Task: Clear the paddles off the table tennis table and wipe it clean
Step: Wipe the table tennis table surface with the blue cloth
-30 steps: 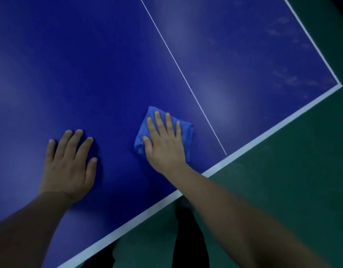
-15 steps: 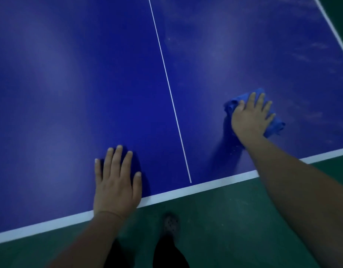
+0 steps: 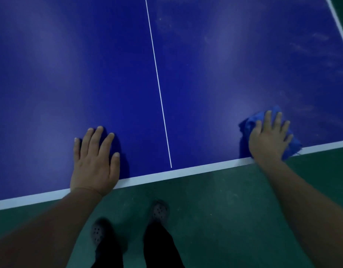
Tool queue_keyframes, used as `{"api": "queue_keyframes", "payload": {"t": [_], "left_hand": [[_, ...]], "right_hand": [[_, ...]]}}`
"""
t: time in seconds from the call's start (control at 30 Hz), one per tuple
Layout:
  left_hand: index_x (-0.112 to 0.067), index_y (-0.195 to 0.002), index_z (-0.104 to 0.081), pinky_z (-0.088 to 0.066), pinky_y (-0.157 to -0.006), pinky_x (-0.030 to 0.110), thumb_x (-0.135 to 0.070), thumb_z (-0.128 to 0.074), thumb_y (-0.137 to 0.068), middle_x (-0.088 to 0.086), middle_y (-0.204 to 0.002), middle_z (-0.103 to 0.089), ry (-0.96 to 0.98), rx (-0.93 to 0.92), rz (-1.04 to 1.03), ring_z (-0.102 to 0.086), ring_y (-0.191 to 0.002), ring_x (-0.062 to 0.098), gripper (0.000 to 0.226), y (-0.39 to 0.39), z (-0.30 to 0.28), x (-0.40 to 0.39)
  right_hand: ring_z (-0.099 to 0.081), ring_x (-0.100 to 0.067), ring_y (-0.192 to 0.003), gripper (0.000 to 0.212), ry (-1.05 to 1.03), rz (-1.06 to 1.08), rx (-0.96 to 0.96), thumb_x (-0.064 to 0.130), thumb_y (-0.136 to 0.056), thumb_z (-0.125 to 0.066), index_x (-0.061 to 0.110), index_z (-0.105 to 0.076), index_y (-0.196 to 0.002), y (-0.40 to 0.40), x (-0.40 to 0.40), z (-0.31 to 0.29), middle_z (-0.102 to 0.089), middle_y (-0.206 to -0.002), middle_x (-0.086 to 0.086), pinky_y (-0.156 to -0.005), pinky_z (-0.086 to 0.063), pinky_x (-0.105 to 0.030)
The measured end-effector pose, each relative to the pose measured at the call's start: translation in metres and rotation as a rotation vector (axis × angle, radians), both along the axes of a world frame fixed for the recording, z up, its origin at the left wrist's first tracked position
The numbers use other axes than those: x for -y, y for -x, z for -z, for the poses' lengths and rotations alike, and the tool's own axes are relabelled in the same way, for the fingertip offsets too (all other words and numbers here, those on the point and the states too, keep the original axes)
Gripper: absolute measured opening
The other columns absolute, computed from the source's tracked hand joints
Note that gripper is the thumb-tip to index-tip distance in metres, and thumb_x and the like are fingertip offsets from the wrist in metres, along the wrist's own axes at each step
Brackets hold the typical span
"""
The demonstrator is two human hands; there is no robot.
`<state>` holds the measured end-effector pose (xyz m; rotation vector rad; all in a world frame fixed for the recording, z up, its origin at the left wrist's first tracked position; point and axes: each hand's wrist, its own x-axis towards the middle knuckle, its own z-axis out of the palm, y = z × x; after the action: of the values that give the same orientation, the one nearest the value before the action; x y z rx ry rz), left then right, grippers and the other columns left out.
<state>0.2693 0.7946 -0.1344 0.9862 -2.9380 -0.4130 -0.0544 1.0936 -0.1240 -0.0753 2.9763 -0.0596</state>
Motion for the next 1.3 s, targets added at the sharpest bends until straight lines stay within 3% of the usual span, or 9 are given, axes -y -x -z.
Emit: {"api": "queue_keyframes", "payload": {"t": [0.1,0.2,0.3,0.37,0.43,0.53,0.6,0.83,1.3], "left_hand": [[-0.006,-0.145,-0.044,-0.006,-0.122,0.055,-0.039,-0.027,-0.097,0.017,-0.156,-0.032,0.002,-0.002,-0.006,-0.019,-0.149,0.034,0.06,0.0,0.001,0.0],[-0.007,-0.144,-0.045,-0.006,-0.123,0.054,-0.039,-0.027,-0.097,0.017,-0.156,-0.033,-0.003,0.01,-0.007,-0.02,-0.149,0.034,0.06,-0.001,0.0,0.002],[-0.009,-0.145,-0.043,-0.006,-0.123,0.053,-0.04,-0.026,-0.096,0.016,-0.157,-0.031,0.011,0.032,-0.013,-0.019,-0.149,0.033,0.06,-0.004,-0.002,0.002],[-0.009,-0.146,-0.041,-0.004,-0.123,0.051,-0.041,-0.026,-0.096,0.015,-0.158,-0.029,0.009,0.044,-0.009,-0.017,-0.15,0.032,0.061,-0.001,-0.002,0.002],[-0.009,-0.147,-0.04,-0.003,-0.124,0.051,-0.041,-0.026,-0.097,0.015,-0.158,-0.028,0.009,0.052,-0.003,-0.015,-0.151,0.031,0.061,-0.001,-0.002,0.002],[-0.009,-0.146,-0.041,-0.004,-0.123,0.052,-0.041,-0.027,-0.096,0.015,-0.158,-0.029,0.014,0.045,-0.001,-0.016,-0.15,0.032,0.061,0.001,-0.001,0.001],[-0.009,-0.146,-0.041,-0.004,-0.123,0.053,-0.04,-0.028,-0.096,0.016,-0.157,-0.029,0.011,0.043,-0.003,-0.017,-0.15,0.032,0.06,0.002,-0.001,0.003],[-0.012,-0.146,-0.041,-0.007,-0.123,0.053,-0.044,-0.026,-0.096,0.013,-0.157,-0.03,0.028,0.071,-0.007,-0.019,-0.149,0.032,0.061,0.002,-0.002,0.002],[-0.007,-0.136,-0.053,-0.019,-0.12,0.055,-0.038,-0.033,-0.095,0.016,-0.148,-0.044,0.01,-0.138,-0.057,-0.036,-0.139,0.036,0.056,0.106,-0.007,0.089]], "right_hand": [[-0.009,-0.036,-0.152,0.06,0.068,0.098,-0.055,0.046,-0.103,-0.018,0.022,-0.02,-0.158,-0.017,0.052,0.004,-0.012,-0.166,-0.007,-0.119,-0.008,-0.063],[-0.02,-0.038,-0.149,0.06,0.081,-0.431,-0.123,0.045,-0.099,-0.022,0.023,-0.033,-0.154,-0.111,0.123,0.015,-0.026,-0.162,-0.007,-0.117,-0.014,-0.063],[-0.009,-0.031,-0.152,0.06,0.058,-1.012,0.064,0.051,-0.1,-0.02,0.031,-0.026,-0.155,-0.155,0.118,0.012,-0.016,-0.165,0.002,-0.12,-0.007,-0.061],[-0.019,-0.034,-0.15,0.06,0.042,-0.894,-0.014,0.05,-0.098,-0.024,0.03,-0.031,-0.154,-0.103,0.085,0.015,-0.024,-0.163,0.001,-0.117,-0.016,-0.063],[-0.022,-0.035,-0.149,0.059,-0.036,-0.537,-0.087,0.048,-0.099,-0.024,0.03,-0.03,-0.154,-0.036,0.047,0.016,-0.024,-0.163,-0.001,-0.116,-0.02,-0.062],[-0.003,-0.031,-0.153,0.058,0.019,-0.047,0.01,0.051,-0.103,-0.017,0.032,-0.014,-0.158,0.023,0.017,0.001,-0.006,-0.167,0.002,-0.119,-0.006,-0.061],[-0.001,-0.031,-0.153,0.06,0.061,0.047,-0.007,0.052,-0.103,-0.017,0.031,-0.012,-0.159,0.015,0.04,0.0,-0.003,-0.167,0.002,-0.119,-0.004,-0.062],[-0.005,-0.029,-0.153,0.061,0.012,-0.872,0.019,0.052,-0.101,-0.015,0.03,-0.02,-0.157,-0.113,0.137,0.009,-0.011,-0.166,0.003,-0.121,-0.005,-0.059],[-0.009,-0.026,-0.153,0.055,0.059,-1.168,0.026,0.049,-0.103,-0.024,0.031,-0.029,-0.155,-0.043,0.214,0.01,-0.017,-0.165,0.005,-0.121,-0.011,-0.058]]}}
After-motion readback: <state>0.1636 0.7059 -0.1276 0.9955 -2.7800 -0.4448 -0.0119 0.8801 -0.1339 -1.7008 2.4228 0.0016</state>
